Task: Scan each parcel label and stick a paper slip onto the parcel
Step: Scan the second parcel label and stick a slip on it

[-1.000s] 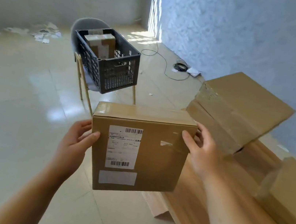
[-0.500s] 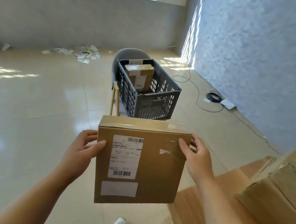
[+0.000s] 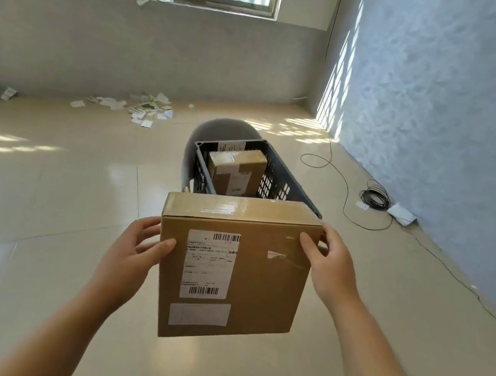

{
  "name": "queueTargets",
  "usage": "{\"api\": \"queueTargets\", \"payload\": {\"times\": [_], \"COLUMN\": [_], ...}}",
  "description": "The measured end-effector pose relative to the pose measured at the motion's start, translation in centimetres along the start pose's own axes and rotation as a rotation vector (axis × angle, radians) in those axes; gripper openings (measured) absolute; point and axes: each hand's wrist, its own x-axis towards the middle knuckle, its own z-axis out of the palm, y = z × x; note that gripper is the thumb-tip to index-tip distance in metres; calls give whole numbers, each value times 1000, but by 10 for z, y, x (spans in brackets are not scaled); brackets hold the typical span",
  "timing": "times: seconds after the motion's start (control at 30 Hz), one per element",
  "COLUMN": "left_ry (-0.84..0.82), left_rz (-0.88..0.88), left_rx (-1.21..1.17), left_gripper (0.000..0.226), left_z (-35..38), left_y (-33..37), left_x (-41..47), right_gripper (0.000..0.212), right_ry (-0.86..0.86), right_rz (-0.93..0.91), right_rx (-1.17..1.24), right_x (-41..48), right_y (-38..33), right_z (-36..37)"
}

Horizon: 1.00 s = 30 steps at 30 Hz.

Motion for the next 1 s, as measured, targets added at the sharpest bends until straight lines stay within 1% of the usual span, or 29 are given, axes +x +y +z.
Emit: {"api": "queueTargets", "payload": {"times": [0.27,0.4,0.47,0.57,0.67,0.77,0.87,1.0], "left_ry": [-27,-67,-82,-127,-149,-130,-83,-32], "left_rz": [130,139,132,67,-9,-100,-219,-366], "left_rx": [-31,5,42,75,132,222,332,479], "left_gripper": [32,50,49,44,50,56,45,37], "left_z": [20,38,49,67,86,105,123,143], "left_y": [33,44,42,32,15,-13,-49,-93], "left_x": [158,235,271,316,348,373,393,413], "right_gripper": [38,37,37,41,44,41,38,40], "right_ry": [43,106,107,61,3,-92,-225,-350], "right_rz": [-120,-112,-94,-37,43,120,199,306], "right_rx": [92,31,-9,-2,24,45,27,-129], "right_x": [152,226,259,301,335,369,398,436], "right_y": [-32,-37,-32,-18,5,33,67,108], "right_z": [17,21,23,27,34,45,65,96]}}
